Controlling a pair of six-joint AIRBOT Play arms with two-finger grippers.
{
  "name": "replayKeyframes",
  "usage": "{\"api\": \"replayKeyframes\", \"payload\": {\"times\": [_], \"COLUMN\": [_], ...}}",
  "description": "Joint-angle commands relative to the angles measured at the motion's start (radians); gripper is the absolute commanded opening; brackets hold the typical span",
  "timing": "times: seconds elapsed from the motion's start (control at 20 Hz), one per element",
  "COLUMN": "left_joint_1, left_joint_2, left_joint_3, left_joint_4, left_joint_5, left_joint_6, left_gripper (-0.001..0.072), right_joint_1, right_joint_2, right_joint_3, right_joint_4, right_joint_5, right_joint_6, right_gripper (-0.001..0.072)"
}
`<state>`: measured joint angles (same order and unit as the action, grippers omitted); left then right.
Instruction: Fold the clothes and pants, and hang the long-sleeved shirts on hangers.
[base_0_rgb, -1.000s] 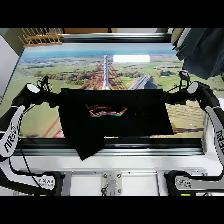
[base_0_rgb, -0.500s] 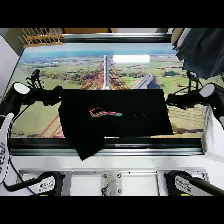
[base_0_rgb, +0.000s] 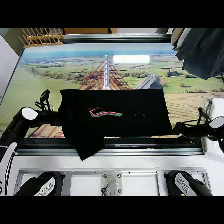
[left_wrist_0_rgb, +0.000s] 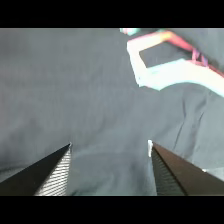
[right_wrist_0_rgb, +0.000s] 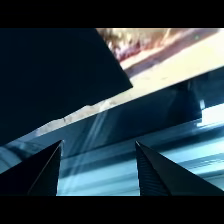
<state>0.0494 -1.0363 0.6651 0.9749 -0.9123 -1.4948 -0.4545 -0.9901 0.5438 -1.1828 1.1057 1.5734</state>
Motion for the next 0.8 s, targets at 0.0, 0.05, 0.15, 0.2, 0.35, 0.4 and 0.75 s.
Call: {"api": "replayKeyframes", "payload": {"times": [0.0,0.05,0.15,0.2,0.35,0.4,0.75], "left_joint_1": [-0.014,-0.014,-0.014,-0.014,-0.014,-0.014,0.004], "left_joint_2": [0.052,0.062,0.076,0.076,0.076,0.076,0.076], "left_joint_3": [-0.071,-0.081,-0.091,-0.088,-0.089,-0.089,-0.088], "left_joint_4": [0.000,0.000,0.000,0.000,-0.001,0.000,0.003], "left_joint_5": [0.008,0.008,0.007,0.005,0.009,0.015,0.005], "left_joint_6": [-0.005,-0.005,-0.005,-0.005,-0.005,-0.005,-0.005], "left_gripper": [0.0497,0.0497,0.0496,0.0496,0.0496,0.0497,0.0497], "right_joint_1": [-0.014,-0.014,-0.013,-0.013,-0.012,-0.006,0.125], "right_joint_2": [0.011,0.011,0.011,0.011,0.011,0.011,-0.004], "right_joint_3": [-0.148,-0.175,-0.204,-0.206,-0.206,-0.206,-0.206], "right_joint_4": [0.161,0.200,0.235,0.236,0.239,0.238,0.234], "right_joint_5": [-0.160,-0.211,-0.298,-0.331,-0.400,-0.419,-0.499], "right_joint_6": [0.029,0.029,0.029,0.029,0.029,0.029,0.027], "right_gripper": [0.0488,0.0489,0.0489,0.0488,0.0488,0.0488,0.0069]}}
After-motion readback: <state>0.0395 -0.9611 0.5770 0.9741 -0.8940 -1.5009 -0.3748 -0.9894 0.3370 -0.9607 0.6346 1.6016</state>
